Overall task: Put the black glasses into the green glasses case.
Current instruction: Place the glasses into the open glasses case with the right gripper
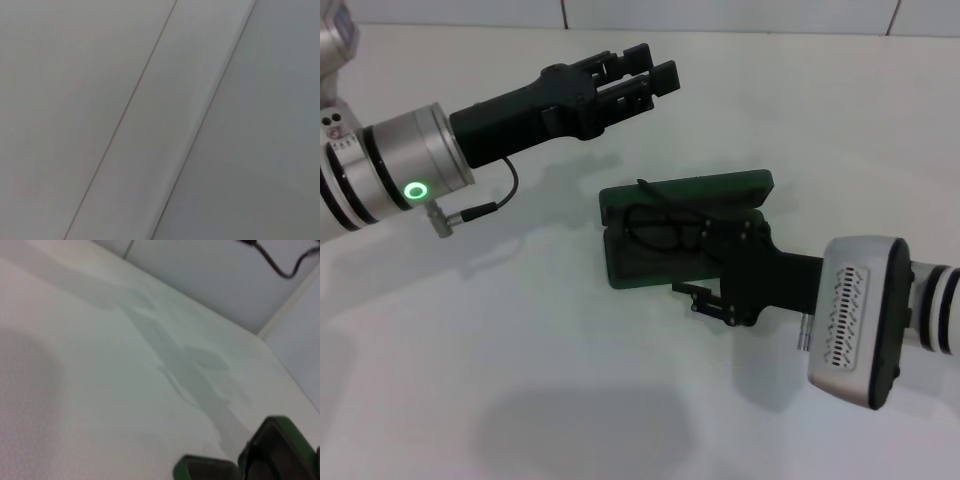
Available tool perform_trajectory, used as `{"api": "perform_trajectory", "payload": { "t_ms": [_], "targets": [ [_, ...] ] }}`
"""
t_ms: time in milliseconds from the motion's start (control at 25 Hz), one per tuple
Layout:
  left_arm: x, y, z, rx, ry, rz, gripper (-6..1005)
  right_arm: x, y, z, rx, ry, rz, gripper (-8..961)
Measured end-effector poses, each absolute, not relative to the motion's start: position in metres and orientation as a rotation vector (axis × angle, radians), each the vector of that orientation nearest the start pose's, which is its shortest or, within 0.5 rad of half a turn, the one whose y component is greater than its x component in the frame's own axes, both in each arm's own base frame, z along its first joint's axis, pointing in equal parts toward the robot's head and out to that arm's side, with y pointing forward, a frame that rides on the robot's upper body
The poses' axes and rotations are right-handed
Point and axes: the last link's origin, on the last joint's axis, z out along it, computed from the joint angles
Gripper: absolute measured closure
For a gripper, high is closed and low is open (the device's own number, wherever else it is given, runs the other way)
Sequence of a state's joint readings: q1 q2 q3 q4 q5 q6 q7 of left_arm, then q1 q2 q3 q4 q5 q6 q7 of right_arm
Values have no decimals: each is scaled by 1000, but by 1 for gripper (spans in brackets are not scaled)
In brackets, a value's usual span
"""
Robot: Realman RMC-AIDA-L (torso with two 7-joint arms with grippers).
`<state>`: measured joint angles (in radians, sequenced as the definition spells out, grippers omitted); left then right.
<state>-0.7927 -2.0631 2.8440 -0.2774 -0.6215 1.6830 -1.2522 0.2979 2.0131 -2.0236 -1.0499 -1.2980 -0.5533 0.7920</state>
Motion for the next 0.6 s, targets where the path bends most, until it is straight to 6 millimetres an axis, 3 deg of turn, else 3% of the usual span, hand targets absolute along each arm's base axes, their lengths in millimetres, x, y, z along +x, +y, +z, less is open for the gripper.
{"api": "perform_trajectory", "payload": {
  "t_ms": [320,600],
  "targets": [
    [-212,357,-13,-2500,-778,-1291,378,202,302,-94,-2718,-374,296,427],
    [-207,364,-16,-2496,-774,-1269,378,208,326,-55,-2645,-191,407,426]
  ]
}}
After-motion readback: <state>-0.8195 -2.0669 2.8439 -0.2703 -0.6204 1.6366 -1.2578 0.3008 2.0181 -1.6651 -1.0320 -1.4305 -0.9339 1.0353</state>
